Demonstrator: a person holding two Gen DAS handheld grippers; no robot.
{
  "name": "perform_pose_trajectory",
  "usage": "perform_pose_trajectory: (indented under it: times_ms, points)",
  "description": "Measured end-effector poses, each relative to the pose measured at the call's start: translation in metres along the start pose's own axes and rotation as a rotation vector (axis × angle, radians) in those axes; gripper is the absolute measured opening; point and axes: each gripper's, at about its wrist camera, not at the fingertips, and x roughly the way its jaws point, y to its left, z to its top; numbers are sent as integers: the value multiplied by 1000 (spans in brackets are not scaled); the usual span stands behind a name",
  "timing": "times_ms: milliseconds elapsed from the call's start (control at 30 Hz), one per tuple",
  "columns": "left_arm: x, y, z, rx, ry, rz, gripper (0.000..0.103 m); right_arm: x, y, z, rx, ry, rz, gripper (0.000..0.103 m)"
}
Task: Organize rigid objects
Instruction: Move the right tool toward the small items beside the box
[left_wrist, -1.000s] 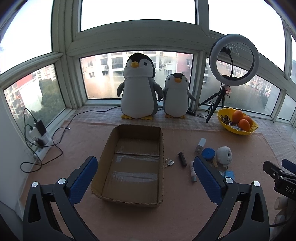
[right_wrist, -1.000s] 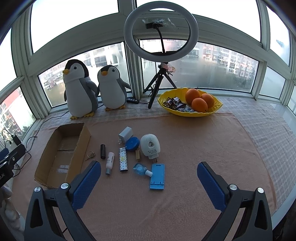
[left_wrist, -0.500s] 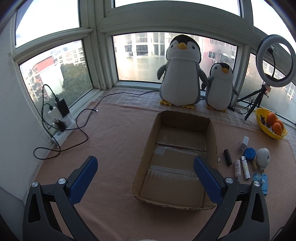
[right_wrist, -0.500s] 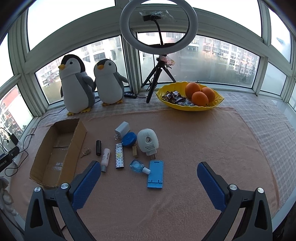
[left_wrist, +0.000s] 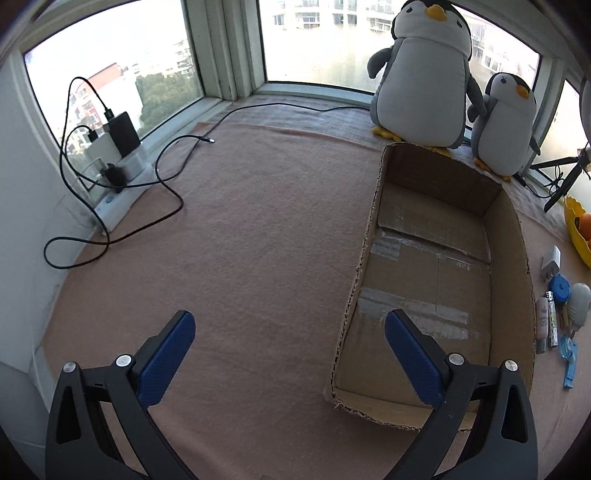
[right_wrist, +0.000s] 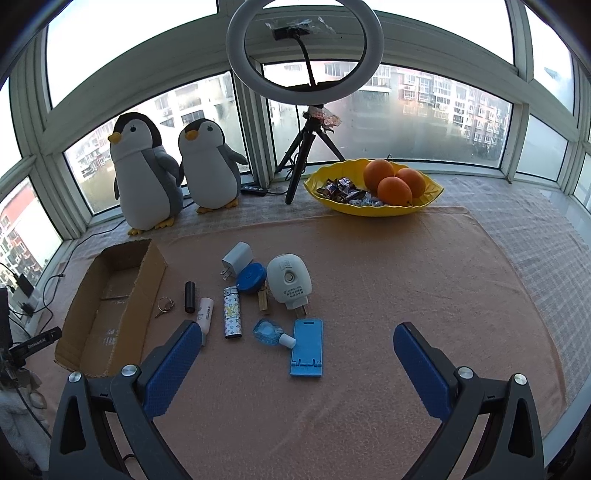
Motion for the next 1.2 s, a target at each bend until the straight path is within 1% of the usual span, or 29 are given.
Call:
perform_pose_trajectory:
  times_ms: [67, 200, 333, 400, 533, 700, 833, 900, 967, 1033, 1100, 1133, 1200]
  points:
    - [8, -1, -2, 2, 16, 2, 100, 0, 0, 0, -8, 1, -12, 103]
    - [21, -1, -7, -9, 53, -7, 99, 2, 2, -2, -33, 7, -31, 103]
    - [32, -2, -12, -10, 80, -10, 98, 7, 4, -3, -44, 27, -14, 103]
    - [36, -3, -13, -7, 93, -7, 89, 11, 4, -5, -50, 38, -10, 103]
    - [44, -4, -15, -11, 102, -14, 87, 17, 5, -7, -57, 56, -1, 103]
    - [44, -9, -15, 15, 93, -8, 78, 24, 1, -8, -55, 66, 18, 103]
    - [42, -11, -14, 31, 79, -8, 75, 31, -8, -7, -33, 76, 37, 103]
    - [42, -12, -14, 32, 78, -22, 68, 36, -14, -6, -21, 80, 50, 102]
    - [41, -15, -13, 48, 71, -16, 65, 43, -21, -6, -14, 86, 54, 102]
    - [41, -18, -13, 61, 64, -4, 64, 51, -28, -7, -12, 95, 47, 99]
    - [41, -18, -12, 53, 64, -4, 64, 61, -35, -9, -13, 117, 38, 89]
    - [42, -16, -12, 44, 67, -9, 64, 66, -38, -10, -13, 133, 35, 86]
    - [43, -14, -12, 28, 72, -19, 64, 78, -43, -13, -14, 168, 36, 74]
